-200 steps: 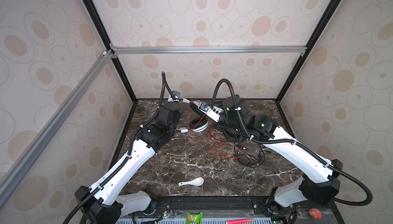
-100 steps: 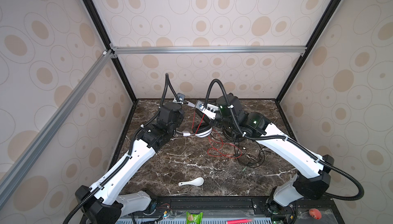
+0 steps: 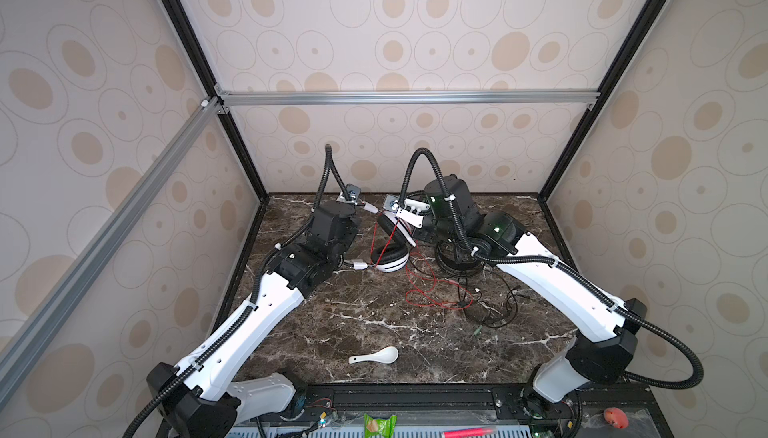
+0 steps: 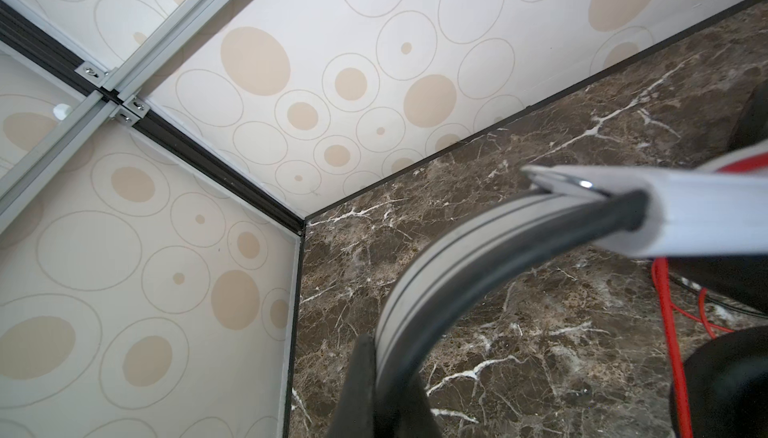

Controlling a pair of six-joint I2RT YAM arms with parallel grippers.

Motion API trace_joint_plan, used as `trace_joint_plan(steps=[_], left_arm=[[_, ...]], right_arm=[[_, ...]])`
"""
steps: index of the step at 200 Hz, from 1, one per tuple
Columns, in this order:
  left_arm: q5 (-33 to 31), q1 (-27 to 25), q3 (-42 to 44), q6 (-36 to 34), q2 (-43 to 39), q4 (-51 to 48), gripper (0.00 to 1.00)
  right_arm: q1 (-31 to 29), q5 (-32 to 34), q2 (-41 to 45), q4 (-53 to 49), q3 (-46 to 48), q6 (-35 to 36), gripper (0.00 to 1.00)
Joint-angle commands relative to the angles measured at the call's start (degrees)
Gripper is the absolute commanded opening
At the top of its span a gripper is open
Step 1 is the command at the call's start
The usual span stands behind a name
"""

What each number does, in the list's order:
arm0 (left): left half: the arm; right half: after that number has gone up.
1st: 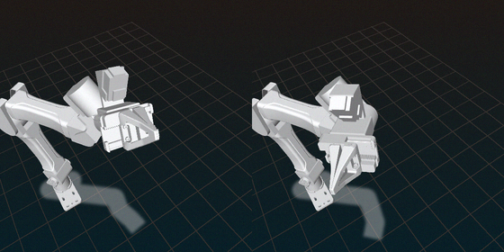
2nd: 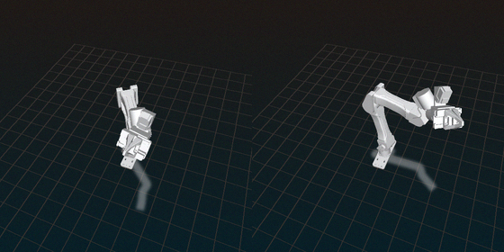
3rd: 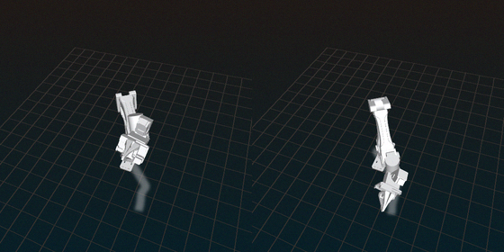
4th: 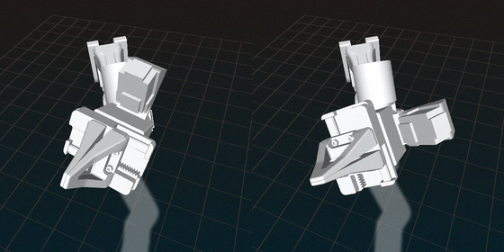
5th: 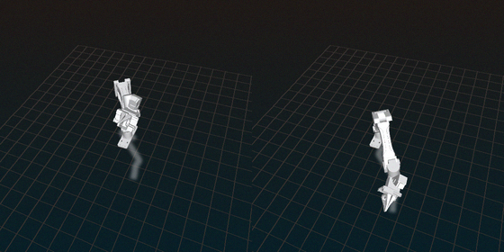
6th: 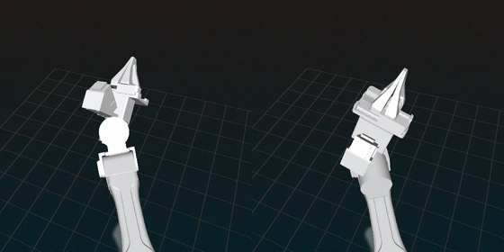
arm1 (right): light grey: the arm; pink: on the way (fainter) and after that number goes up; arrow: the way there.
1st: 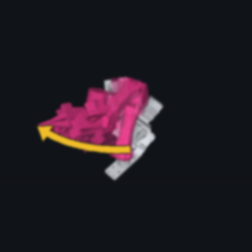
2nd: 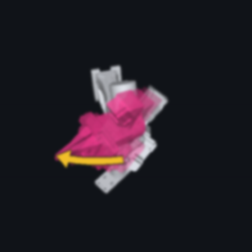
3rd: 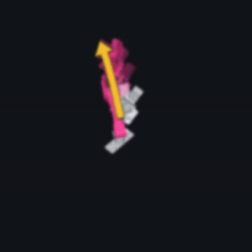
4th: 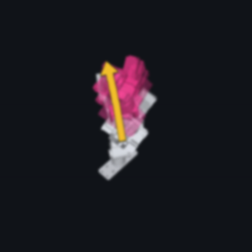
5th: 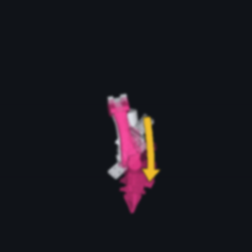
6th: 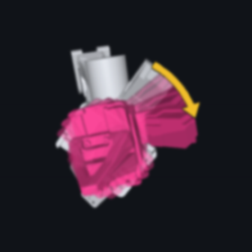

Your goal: Wrap the headphones

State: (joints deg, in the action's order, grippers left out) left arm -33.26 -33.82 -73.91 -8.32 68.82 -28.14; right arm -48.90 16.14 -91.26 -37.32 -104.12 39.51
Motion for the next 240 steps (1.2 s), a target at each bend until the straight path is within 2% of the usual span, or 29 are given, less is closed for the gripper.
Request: trace_joint_plan(steps=[1,31,52,89,129,169,189,203,240], left_arm=[[-2.2,-0.2,-2.3,-0.3,-2.3,3.3,0.0],[-1.4,-0.2,-2.0,-0.1,-2.5,3.0,0.0],[4.1,-0.2,-1.9,-0.7,-3.1,2.4,0.0],[13.4,-0.2,-2.1,-0.1,-3.9,0.5,0.0],[19.4,-0.2,-3.1,1.9,-4.5,-2.0,0.0],[23.7,-0.2,-5.4,4.6,-5.4,-2.7,0.0],[25.4,-0.2,-6.7,5.6,-5.5,-3.1,0.0],[26.3,-0.2,-7.9,6.3,-5.1,-3.3,0.0],[26.5,-0.2,-11.6,9.4,-4.6,-3.5,0.0]], right_arm=[[-0.6,-4.6,2.7,-1.0,-0.9,-3.6,0.12],[-1.2,0.1,1.3,-0.8,-1.1,-5.1,0.11],[-0.9,2.3,0.0,-0.3,-2.3,-4.0,0.12],[1.0,-0.6,-3.6,-1.1,-8.3,-5.6,0.13],[3.7,-6.3,-7.2,-3.3,-14.0,-9.0,0.13],[7.2,-13.1,-6.0,-1.5,-11.3,-13.9,0.13],[9.4,-19.1,-4.3,0.9,-8.2,-16.7,0.16],[11.0,-23.5,-3.1,2.7,-5.9,-18.4,0.2],[15.0,-34.9,0.2,7.5,0.4,-22.2,0.4]])
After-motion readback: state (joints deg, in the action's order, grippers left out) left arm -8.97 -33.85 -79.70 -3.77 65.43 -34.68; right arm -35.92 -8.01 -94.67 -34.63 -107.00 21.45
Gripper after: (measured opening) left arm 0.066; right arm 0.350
